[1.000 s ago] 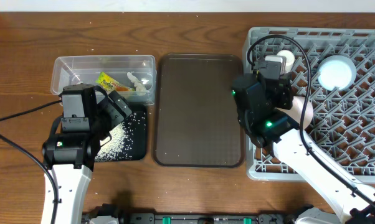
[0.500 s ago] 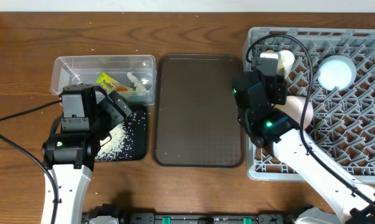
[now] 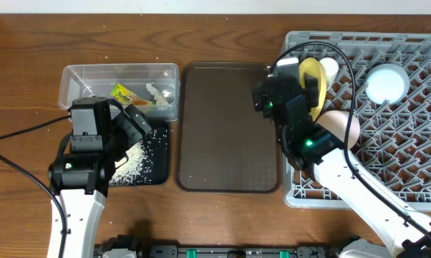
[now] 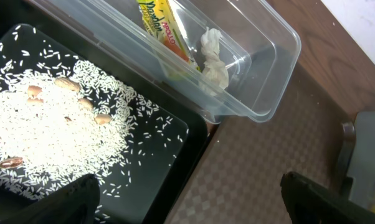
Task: Sort waste into correct bins and load items into the dishwasher rack
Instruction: 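Lower the yellow plate upright into the rack's left slots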
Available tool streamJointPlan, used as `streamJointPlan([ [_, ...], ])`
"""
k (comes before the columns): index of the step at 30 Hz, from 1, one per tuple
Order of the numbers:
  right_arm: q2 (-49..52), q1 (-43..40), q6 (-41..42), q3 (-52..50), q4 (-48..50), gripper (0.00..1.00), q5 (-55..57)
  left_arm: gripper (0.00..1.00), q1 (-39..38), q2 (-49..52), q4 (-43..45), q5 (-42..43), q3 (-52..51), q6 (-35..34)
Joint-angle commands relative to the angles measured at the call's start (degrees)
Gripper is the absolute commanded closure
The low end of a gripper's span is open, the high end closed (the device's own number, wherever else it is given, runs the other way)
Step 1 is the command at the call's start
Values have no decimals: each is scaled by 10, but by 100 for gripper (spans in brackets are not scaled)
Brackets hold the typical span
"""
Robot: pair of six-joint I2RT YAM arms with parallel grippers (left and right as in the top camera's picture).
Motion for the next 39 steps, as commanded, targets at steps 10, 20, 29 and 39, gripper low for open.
streamJointPlan([
  [10, 3, -2, -2, -1, -34, 1, -93, 5, 2, 2, 0, -5, 8, -1],
  [20, 5, -2, -2, -1, -70, 1, -97, 5, 2, 2, 0, -5, 8, -1],
  [29, 3, 0, -2, -1, -73, 1, -97, 4, 2, 2, 0, -5, 8, -1],
  [39, -96, 1, -2, -1, -102, 1, -97, 5, 2, 2, 0, -5, 8, -1],
])
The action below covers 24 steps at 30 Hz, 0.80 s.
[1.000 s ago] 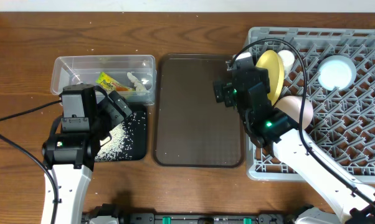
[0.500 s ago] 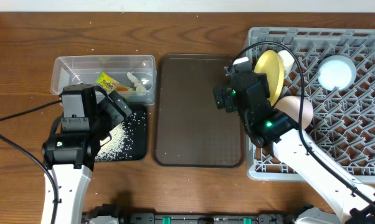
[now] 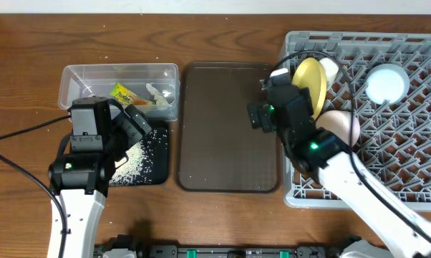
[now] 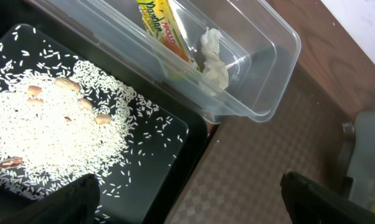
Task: Sort waste into correct bins and load items into the dishwasher rack
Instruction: 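Lower the yellow plate upright into the rack's left slots, then open the right gripper and withdraw it from the plate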
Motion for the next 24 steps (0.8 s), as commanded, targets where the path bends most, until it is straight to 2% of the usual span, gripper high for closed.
streamJointPlan([
  [1, -68, 1, -2, 0, 1, 1, 2, 5, 2, 2, 0, -5, 8, -1],
  [12, -263, -3, -11, 0, -4, 1, 17, 5, 2, 2, 0, -5, 8, -1],
  [17, -352, -20, -21, -1, -54, 1, 27, 5, 2, 2, 0, -5, 8, -1],
  [24, -521, -85, 50, -50, -94, 1, 16, 5, 2, 2, 0, -5, 8, -1],
])
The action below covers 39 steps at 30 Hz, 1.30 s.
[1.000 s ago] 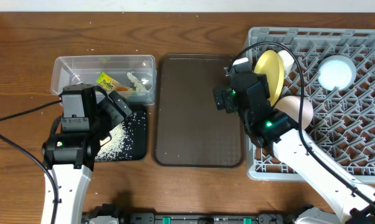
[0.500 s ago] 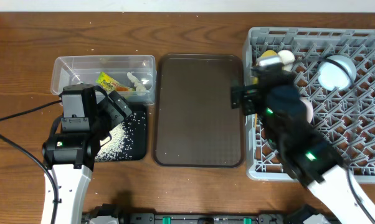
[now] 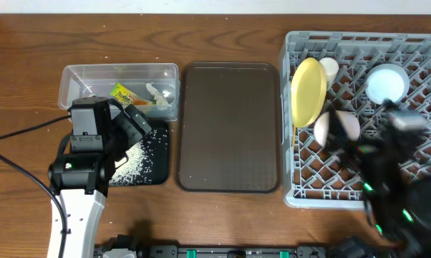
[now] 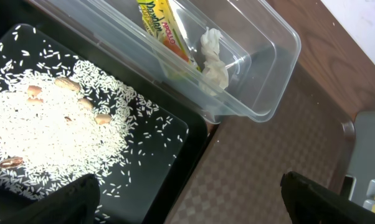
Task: Sort waste into correct bins and load items into the dishwasher rack
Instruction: 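Open the right gripper and withdraw it from the plate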
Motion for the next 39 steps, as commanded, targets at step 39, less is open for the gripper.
streamJointPlan([
  [39, -302, -205, 175, -518, 262, 0, -101, 5, 2, 2, 0, -5, 8, -1],
])
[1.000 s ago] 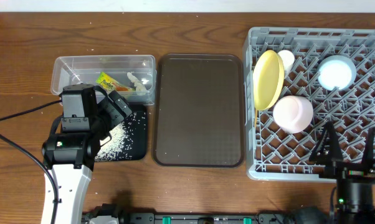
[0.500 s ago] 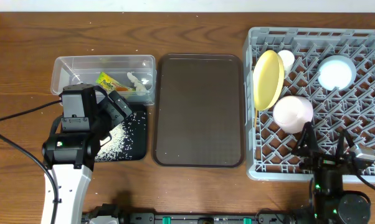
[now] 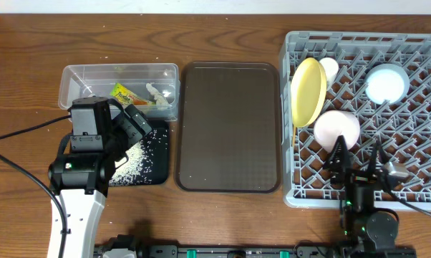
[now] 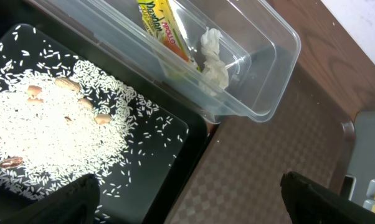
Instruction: Sort waste into correct bins and load items into the dishwasher rack
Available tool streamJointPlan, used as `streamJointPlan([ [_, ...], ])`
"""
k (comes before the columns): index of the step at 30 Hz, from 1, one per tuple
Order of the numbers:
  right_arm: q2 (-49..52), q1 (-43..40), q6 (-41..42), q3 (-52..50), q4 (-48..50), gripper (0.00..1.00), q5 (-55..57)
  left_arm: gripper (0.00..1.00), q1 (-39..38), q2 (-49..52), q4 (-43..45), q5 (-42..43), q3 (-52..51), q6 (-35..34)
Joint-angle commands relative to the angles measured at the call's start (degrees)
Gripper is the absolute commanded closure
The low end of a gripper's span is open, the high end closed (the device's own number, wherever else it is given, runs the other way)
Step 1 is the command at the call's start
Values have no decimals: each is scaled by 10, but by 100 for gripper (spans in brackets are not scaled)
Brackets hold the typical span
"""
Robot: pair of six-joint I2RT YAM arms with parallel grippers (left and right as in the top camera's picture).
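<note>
My left gripper (image 4: 194, 208) is open and empty, its fingers (image 4: 75, 199) spread over the edge between the black tray (image 4: 169, 155) of rice and nuts and the brown tray (image 3: 230, 129). The clear bin (image 4: 281, 74) holds a yellow wrapper (image 4: 159, 25) and a crumpled tissue (image 4: 213, 59). In the grey dish rack (image 3: 416, 50) a yellow plate (image 3: 307, 89) stands on edge, with a pink bowl (image 3: 336, 129), a white bowl (image 3: 386, 82) and a white cup (image 3: 330, 68). My right gripper (image 3: 356, 156) stands open and empty at the rack's front edge.
The left arm (image 3: 83, 154) covers the left part of the black tray (image 3: 155, 161). The clear bin (image 3: 79, 75) sits behind it. A black cable (image 3: 15, 140) crosses the table at the left. The rack fills the right side up to the table's edge.
The right arm has drawn back from over the rack's front right to the rack's front edge, its gripper open. The left arm and all objects are unchanged.
At first my right gripper was at the yellow plate by the rack's left side. Then it was just left of the plate, which stood alone in the rack. Later the arm was over the rack's front right, and now at its front edge. The left arm stayed still.
</note>
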Motion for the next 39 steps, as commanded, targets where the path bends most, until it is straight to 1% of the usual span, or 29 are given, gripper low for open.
streamJointPlan([
  [1, -4, -3, 14, -1, -21, 1, 2, 5, 2, 2, 0, -5, 8, -1],
  [5, -4, -3, -1, -1, -82, 1, 2, 5, 2, 2, 0, -5, 8, -1],
  [7, -4, -3, -31, -1, -81, 1, -2, 5, 2, 2, 0, -5, 8, -1],
  [16, -4, -2, -38, -1, -79, 1, 1, 5, 2, 2, 0, -5, 8, -1],
  [17, -4, -2, -60, -1, -80, 1, -2, 5, 2, 2, 0, -5, 8, -1],
  [22, -4, 2, -242, -1, -84, 1, -57, 5, 2, 2, 0, -5, 8, -1],
  [25, -4, 2, -302, -1, -86, 1, -73, 4, 2, 2, 0, -5, 8, -1],
  [28, -4, 2, -314, -1, -87, 1, -73, 5, 2, 2, 0, -5, 8, -1],
  [39, -4, 2, -320, -1, -87, 1, -73, 5, 2, 2, 0, -5, 8, -1],
])
